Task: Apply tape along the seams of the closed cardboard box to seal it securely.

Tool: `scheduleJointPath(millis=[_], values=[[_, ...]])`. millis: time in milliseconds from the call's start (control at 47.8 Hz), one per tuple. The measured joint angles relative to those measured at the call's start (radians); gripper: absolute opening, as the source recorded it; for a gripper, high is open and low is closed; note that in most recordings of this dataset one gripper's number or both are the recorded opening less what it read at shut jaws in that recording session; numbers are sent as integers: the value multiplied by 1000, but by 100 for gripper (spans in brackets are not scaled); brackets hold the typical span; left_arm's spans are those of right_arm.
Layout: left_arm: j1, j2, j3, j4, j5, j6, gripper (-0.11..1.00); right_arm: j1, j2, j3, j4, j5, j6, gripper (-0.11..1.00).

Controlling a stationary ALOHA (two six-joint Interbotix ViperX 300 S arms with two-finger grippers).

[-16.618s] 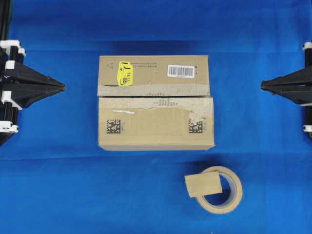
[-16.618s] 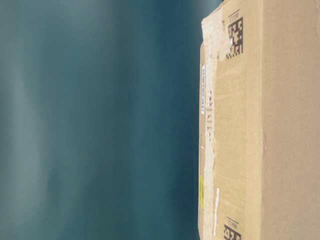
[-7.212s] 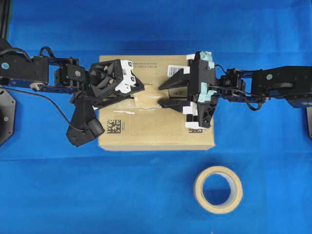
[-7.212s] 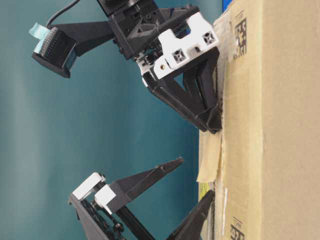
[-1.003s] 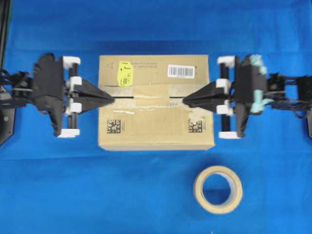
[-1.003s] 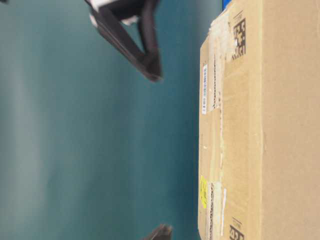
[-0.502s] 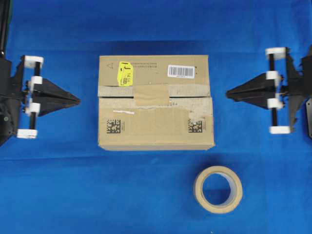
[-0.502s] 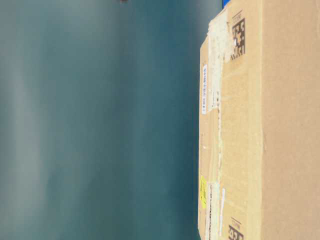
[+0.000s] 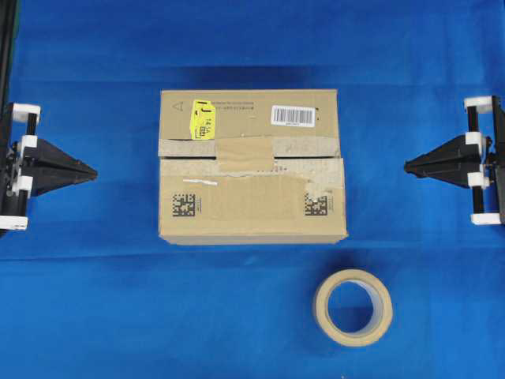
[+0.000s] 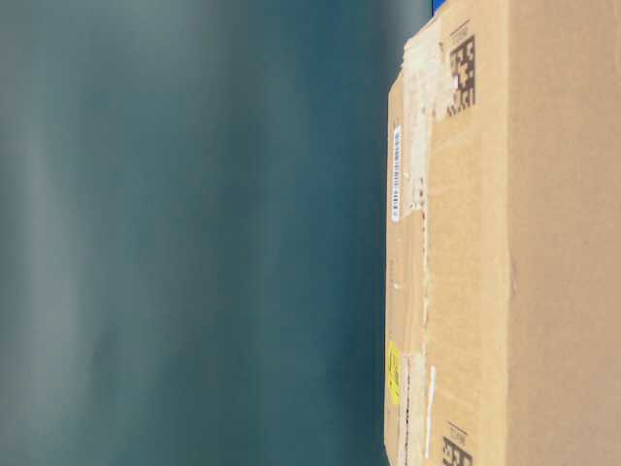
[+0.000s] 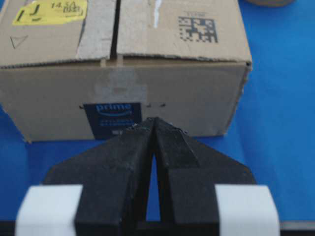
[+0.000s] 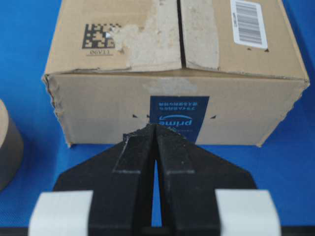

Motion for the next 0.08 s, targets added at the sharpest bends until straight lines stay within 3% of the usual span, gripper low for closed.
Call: scheduleJointPath(millis=[84], values=[[0,-5,0,-2,2,-2,0,0,8,2,2,-8,-2,-1]])
